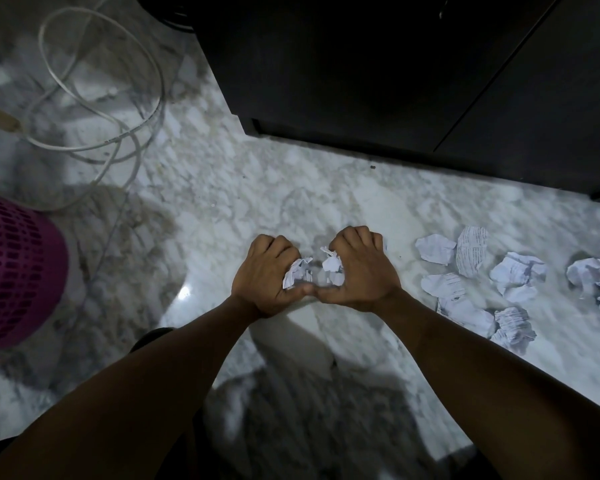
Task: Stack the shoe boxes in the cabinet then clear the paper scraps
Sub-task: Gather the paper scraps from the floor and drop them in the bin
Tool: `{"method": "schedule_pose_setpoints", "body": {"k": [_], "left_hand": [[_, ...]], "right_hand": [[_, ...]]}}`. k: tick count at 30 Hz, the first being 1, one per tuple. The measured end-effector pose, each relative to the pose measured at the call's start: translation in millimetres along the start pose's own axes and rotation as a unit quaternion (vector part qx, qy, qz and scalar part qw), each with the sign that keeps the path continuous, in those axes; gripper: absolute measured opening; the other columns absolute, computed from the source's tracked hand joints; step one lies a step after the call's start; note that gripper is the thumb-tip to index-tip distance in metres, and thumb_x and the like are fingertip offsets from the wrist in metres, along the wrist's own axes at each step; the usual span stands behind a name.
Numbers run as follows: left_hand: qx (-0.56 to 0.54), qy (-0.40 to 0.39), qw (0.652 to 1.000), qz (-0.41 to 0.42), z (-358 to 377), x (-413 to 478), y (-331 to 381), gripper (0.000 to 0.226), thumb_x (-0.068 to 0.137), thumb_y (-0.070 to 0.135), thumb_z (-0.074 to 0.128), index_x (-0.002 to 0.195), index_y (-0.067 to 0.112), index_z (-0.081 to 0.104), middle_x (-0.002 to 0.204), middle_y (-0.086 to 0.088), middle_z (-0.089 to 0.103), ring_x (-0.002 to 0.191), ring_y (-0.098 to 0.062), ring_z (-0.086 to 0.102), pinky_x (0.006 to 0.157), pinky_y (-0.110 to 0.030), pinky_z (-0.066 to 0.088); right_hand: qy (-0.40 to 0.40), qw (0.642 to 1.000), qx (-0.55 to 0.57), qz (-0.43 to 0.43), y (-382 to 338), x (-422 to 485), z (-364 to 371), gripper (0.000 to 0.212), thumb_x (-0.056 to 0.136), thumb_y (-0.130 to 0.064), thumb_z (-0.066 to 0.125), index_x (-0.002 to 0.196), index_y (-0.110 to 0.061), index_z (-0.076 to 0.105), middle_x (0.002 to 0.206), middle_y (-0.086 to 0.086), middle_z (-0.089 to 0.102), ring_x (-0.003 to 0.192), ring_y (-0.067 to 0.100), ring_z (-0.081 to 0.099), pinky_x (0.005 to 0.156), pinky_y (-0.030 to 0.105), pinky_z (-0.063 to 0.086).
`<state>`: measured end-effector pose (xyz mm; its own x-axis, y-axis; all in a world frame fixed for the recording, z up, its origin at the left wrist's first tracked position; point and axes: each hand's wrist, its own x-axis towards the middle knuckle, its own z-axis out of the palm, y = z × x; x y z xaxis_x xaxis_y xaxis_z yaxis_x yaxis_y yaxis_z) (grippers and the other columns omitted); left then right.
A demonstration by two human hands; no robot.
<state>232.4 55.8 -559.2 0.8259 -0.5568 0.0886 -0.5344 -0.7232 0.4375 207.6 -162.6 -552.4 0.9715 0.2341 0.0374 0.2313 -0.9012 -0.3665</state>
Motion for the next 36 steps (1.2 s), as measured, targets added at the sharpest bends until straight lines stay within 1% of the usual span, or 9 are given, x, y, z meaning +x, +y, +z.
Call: {"method": "schedule_pose_setpoints", "body": {"k": [2, 6, 11, 16, 19, 23, 28, 31, 36], "left_hand": [[-0.036, 0.018, 0.999, -0.026, -2, 1, 4, 0.051, 0.095, 0.055, 0.034, 0.087, 0.015, 0.063, 0.095, 0.002, 0.057, 0.091, -0.021, 0.043, 0.083, -0.032, 0.035], [-0.036, 0.041, 0.995, -0.079, 1, 0, 8, 0.045, 0.104, 0.037, 0.032, 0.100, 0.009, 0.066, 0.098, 0.001, 0.063, 0.096, -0.024, 0.048, 0.085, -0.040, 0.044], [-0.025, 0.023, 0.996, -0.077, 0, 1, 8, 0.045, 0.097, 0.025, 0.040, 0.138, 0.017, 0.055, 0.104, 0.002, 0.061, 0.098, -0.023, 0.047, 0.087, -0.032, 0.044], [-0.029, 0.006, 0.999, -0.031, -1, -1, 2, 0.039, 0.088, 0.020, 0.049, 0.120, 0.020, 0.071, 0.125, -0.004, 0.058, 0.109, -0.029, 0.048, 0.093, -0.040, 0.046], [-0.049, -0.004, 0.999, 0.006, -4, -7, 2, 0.045, 0.091, 0.043, 0.050, 0.123, 0.017, 0.069, 0.129, -0.005, 0.058, 0.115, -0.027, 0.044, 0.099, -0.036, 0.041], [0.034, 0.012, 0.999, 0.004, 5, -10, 8, 0.070, 0.082, 0.071, 0.065, 0.116, 0.010, 0.071, 0.129, -0.010, 0.060, 0.114, -0.029, 0.050, 0.100, -0.039, 0.042], [0.007, 0.046, 0.999, -0.021, 11, -7, 9, 0.022, 0.094, 0.031, 0.065, 0.105, 0.013, 0.069, 0.128, -0.011, 0.059, 0.113, -0.030, 0.050, 0.093, -0.044, 0.049], [-0.005, 0.059, 0.995, -0.084, 14, 2, 12, 0.017, 0.094, 0.026, 0.067, 0.104, 0.012, 0.066, 0.143, -0.012, 0.050, 0.114, -0.029, 0.048, 0.091, -0.035, 0.048], [0.020, 0.052, 0.995, -0.084, 11, 44, 4, 0.025, 0.098, 0.030, 0.059, 0.121, 0.020, 0.062, 0.158, -0.003, 0.038, 0.109, -0.022, 0.043, 0.091, -0.034, 0.035]], "right_hand": [[-0.008, 1.000, -0.002, -0.004, 0, 0, -2, 0.070, 0.080, -0.085, 0.036, 0.091, -0.019, 0.057, 0.099, -0.005, 0.052, 0.096, 0.018, 0.044, 0.083, 0.035, 0.033], [0.016, 1.000, 0.021, -0.007, 1, -1, -2, 0.042, 0.103, -0.040, 0.027, 0.090, -0.019, 0.061, 0.099, -0.002, 0.056, 0.098, 0.026, 0.050, 0.083, 0.038, 0.036], [-0.006, 1.000, 0.008, 0.005, 3, 0, 2, 0.042, 0.093, -0.023, 0.039, 0.132, -0.022, 0.053, 0.111, -0.002, 0.056, 0.105, 0.023, 0.047, 0.087, 0.038, 0.037], [-0.022, 1.000, 0.005, -0.006, 4, 0, -1, 0.027, 0.089, -0.024, 0.050, 0.114, -0.026, 0.061, 0.109, -0.003, 0.054, 0.103, 0.023, 0.048, 0.085, 0.036, 0.032], [-0.041, 0.999, 0.006, -0.031, 7, -4, -6, 0.028, 0.102, -0.043, 0.039, 0.111, -0.025, 0.059, 0.113, -0.005, 0.052, 0.108, 0.023, 0.049, 0.093, 0.038, 0.033], [-0.071, 0.993, -0.077, -0.053, 11, -20, -5, 0.056, 0.093, -0.067, 0.041, 0.126, -0.025, 0.057, 0.131, -0.004, 0.051, 0.126, 0.020, 0.046, 0.114, 0.064, 0.016], [-0.011, 0.995, -0.089, -0.045, 8, -22, -2, 0.030, 0.101, -0.046, 0.043, 0.113, -0.026, 0.060, 0.120, -0.004, 0.056, 0.111, 0.023, 0.052, 0.095, 0.048, 0.033], [0.017, 0.997, -0.068, -0.022, 10, -23, 2, 0.018, 0.098, -0.037, 0.049, 0.106, -0.025, 0.060, 0.111, -0.004, 0.055, 0.103, 0.024, 0.051, 0.086, 0.041, 0.033], [0.023, 0.997, -0.066, -0.019, 11, -24, 2, 0.016, 0.096, -0.033, 0.049, 0.104, -0.024, 0.060, 0.107, -0.003, 0.054, 0.098, 0.023, 0.048, 0.083, 0.039, 0.032]]}}
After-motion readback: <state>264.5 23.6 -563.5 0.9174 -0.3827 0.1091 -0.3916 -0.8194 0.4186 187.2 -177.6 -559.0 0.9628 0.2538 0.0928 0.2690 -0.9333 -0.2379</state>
